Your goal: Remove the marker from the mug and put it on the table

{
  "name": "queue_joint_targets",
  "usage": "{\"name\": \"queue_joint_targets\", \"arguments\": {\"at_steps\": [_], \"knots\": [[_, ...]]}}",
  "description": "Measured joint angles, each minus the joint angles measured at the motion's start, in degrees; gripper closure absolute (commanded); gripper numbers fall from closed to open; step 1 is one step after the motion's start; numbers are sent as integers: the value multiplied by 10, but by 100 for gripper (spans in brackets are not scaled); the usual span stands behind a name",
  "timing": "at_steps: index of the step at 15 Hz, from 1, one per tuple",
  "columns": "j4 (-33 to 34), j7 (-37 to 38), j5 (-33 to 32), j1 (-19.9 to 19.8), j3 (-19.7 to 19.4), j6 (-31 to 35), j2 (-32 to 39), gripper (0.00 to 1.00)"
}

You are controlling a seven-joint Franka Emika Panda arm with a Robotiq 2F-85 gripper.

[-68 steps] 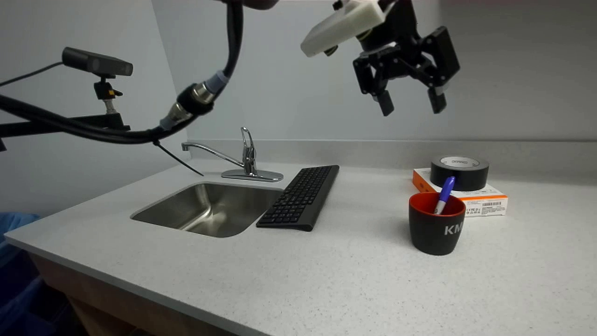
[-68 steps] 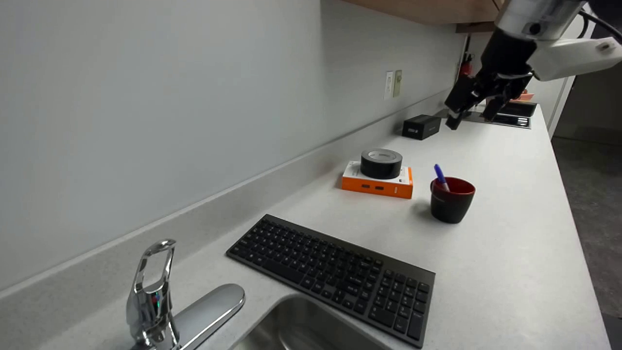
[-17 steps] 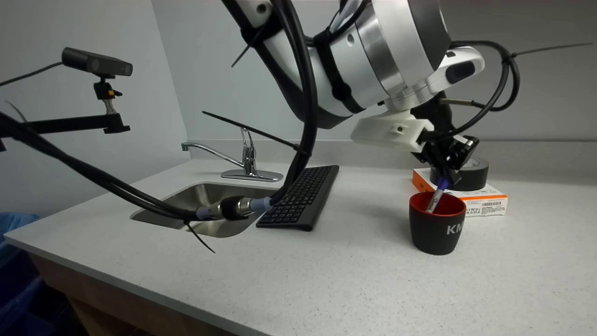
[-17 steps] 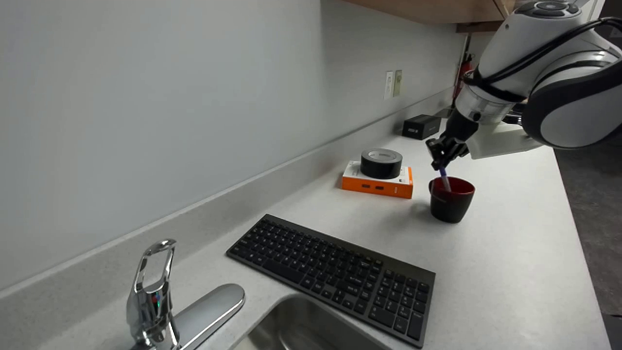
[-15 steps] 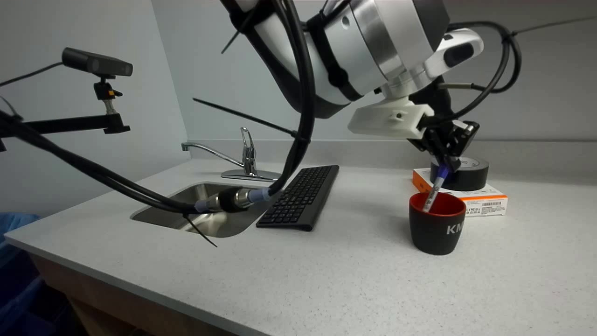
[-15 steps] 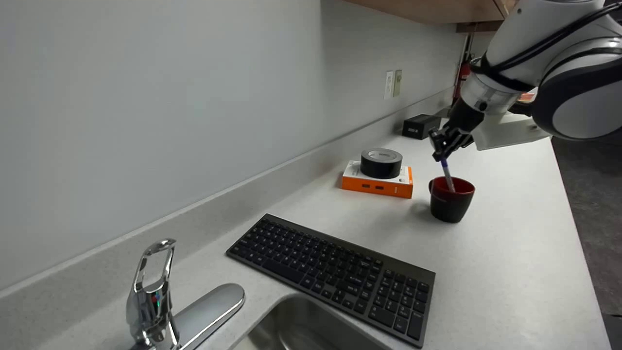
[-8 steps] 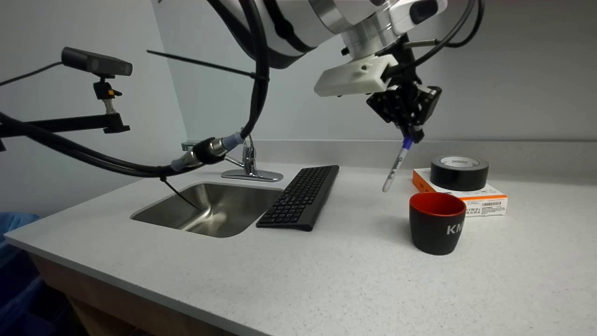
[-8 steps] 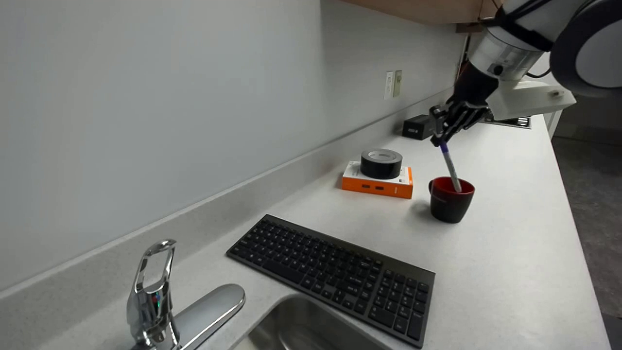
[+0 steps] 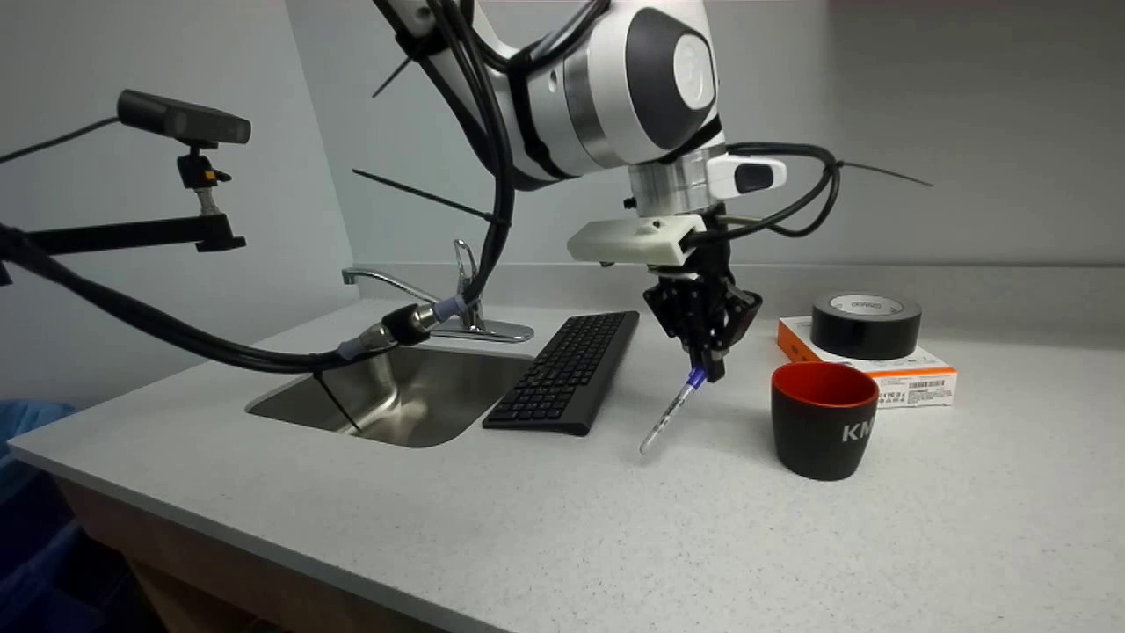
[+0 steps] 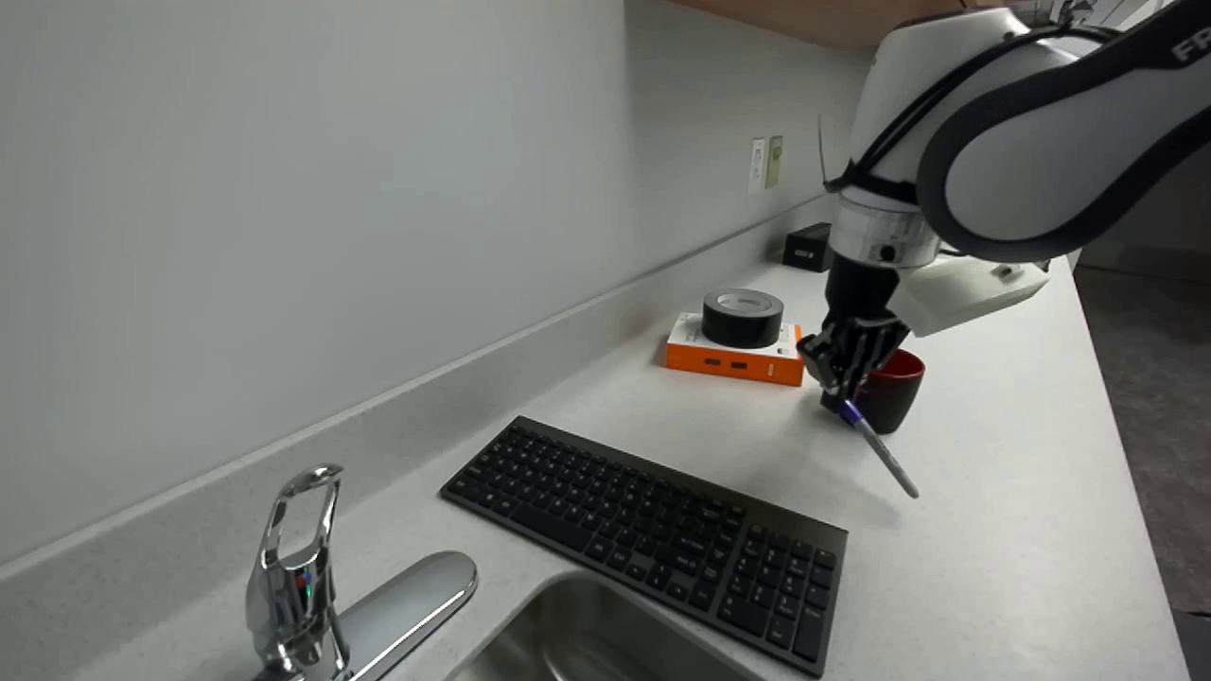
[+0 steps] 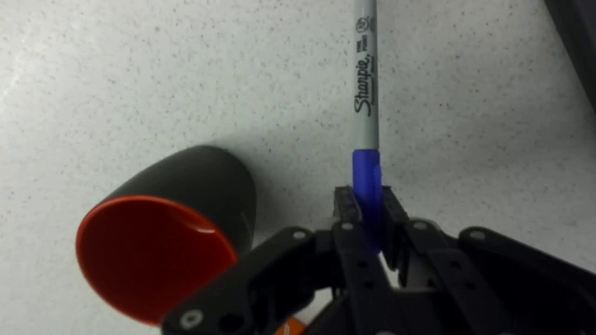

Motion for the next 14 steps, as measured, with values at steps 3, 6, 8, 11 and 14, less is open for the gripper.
{"name": "queue_joint_targets", "arguments": {"at_steps": [3, 6, 8, 11, 14], "knots": [[22, 0, 0, 1, 0, -14, 38, 58], [32, 0, -4, 5, -3, -14, 49, 37], [34, 0, -6, 6, -3, -14, 48, 21], [36, 1, -9, 9, -5, -14, 46, 2], [37, 2, -11, 11, -6, -14, 46, 0]]}}
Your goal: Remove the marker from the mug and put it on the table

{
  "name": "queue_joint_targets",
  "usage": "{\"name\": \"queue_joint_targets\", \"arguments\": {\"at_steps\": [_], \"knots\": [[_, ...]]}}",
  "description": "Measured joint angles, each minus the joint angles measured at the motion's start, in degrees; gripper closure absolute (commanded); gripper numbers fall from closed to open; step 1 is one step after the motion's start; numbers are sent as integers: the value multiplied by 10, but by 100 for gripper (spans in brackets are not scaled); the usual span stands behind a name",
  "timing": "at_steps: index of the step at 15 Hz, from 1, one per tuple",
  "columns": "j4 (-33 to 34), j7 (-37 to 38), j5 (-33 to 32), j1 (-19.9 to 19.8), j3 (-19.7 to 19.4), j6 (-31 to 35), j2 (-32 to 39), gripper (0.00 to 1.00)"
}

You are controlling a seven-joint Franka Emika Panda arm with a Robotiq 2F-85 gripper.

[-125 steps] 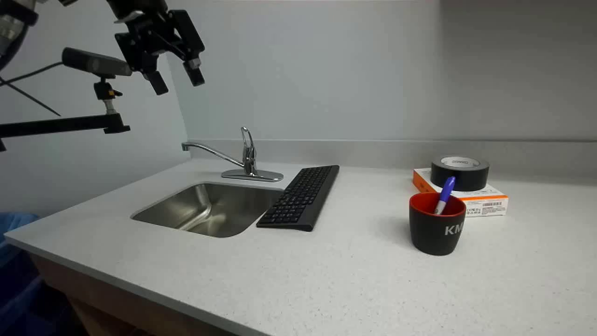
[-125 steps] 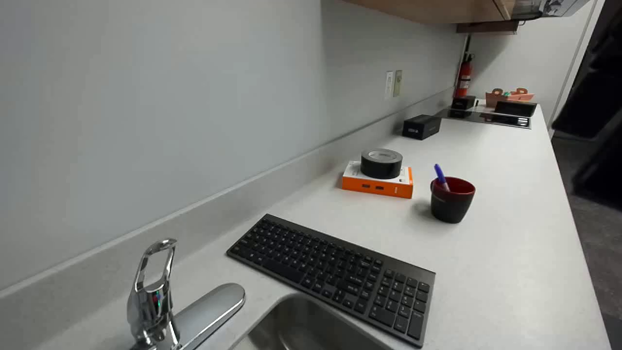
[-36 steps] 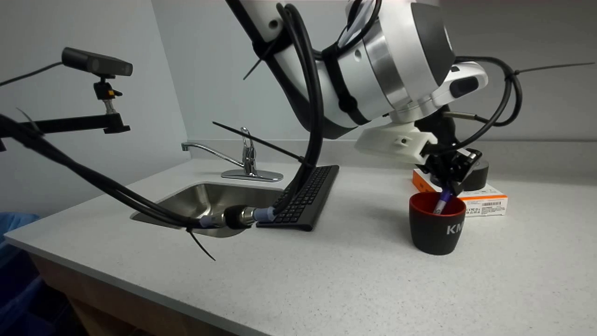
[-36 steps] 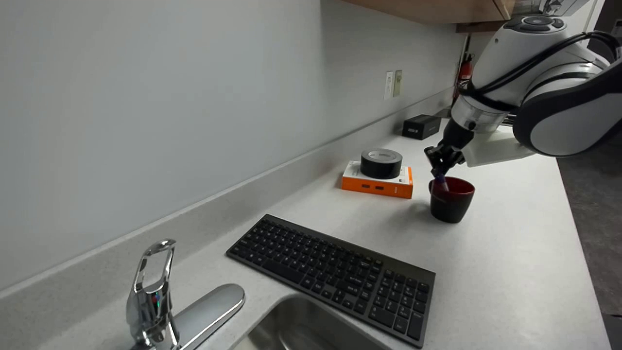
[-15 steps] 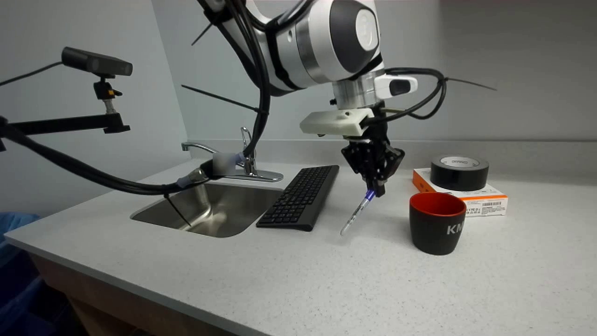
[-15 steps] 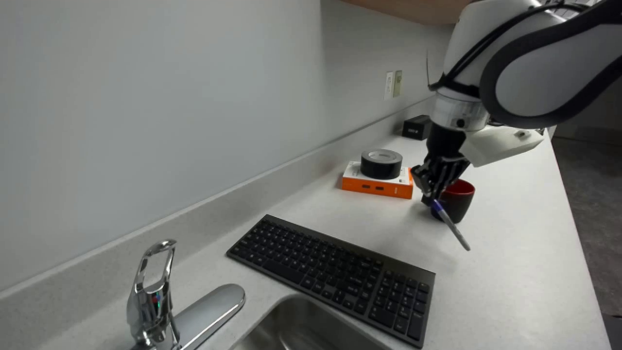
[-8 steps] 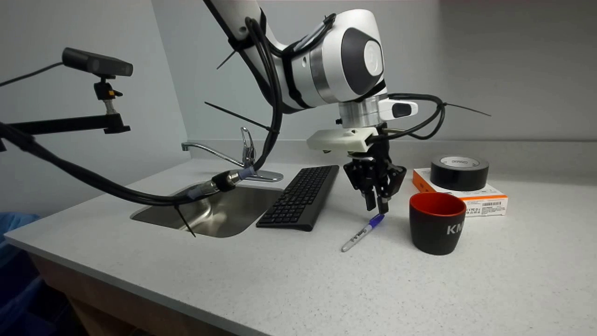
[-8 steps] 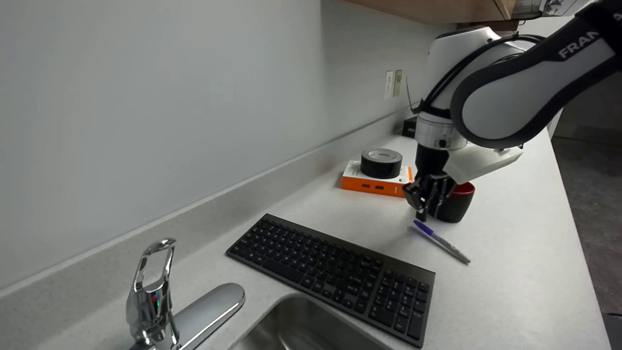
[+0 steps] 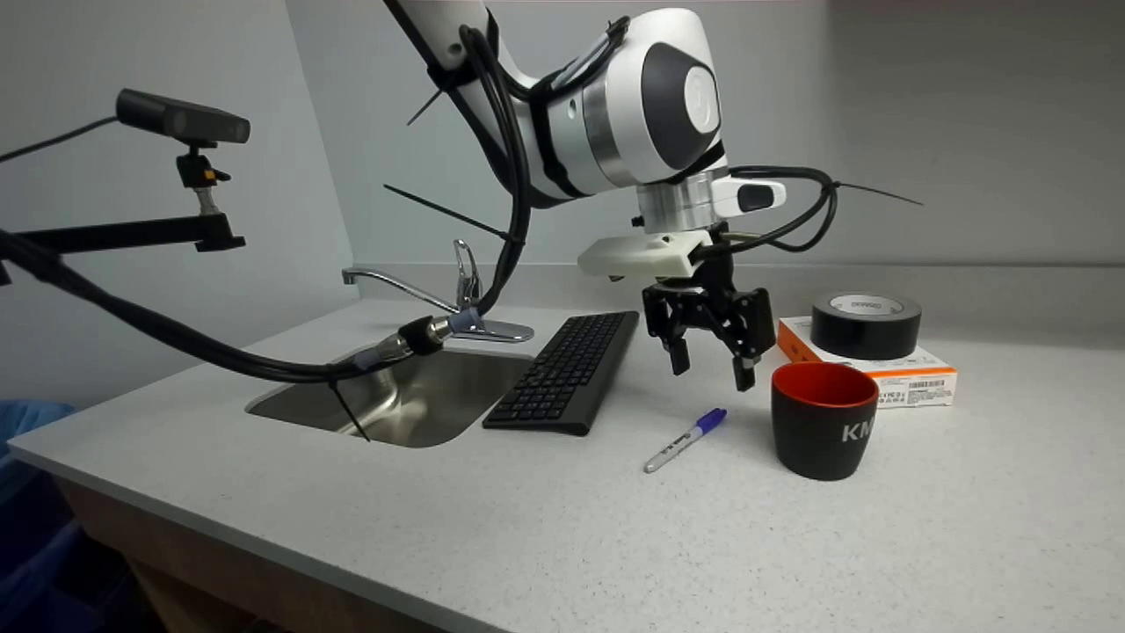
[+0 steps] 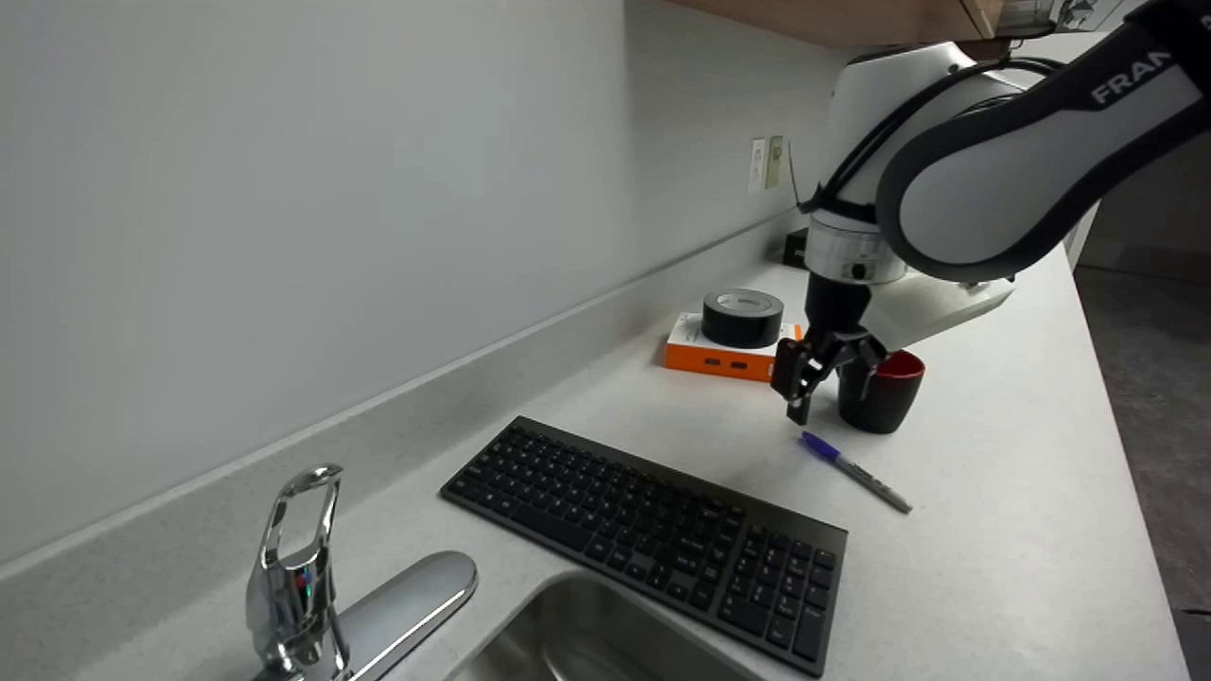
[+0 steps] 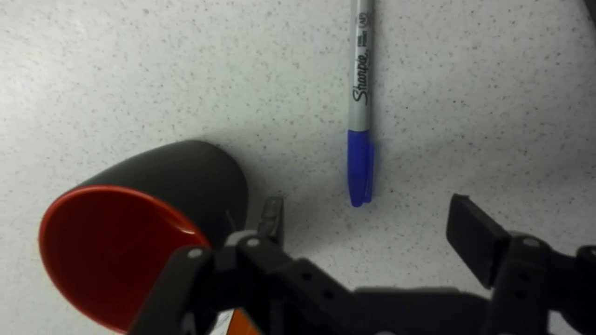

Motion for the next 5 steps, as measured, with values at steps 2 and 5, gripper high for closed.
{"name": "queue_joint_targets", "arguments": {"at_steps": [2, 5], "knots": [[0, 0, -1, 1, -1, 0, 0, 0], [0, 0, -1, 1, -2, 0, 0, 0]]}}
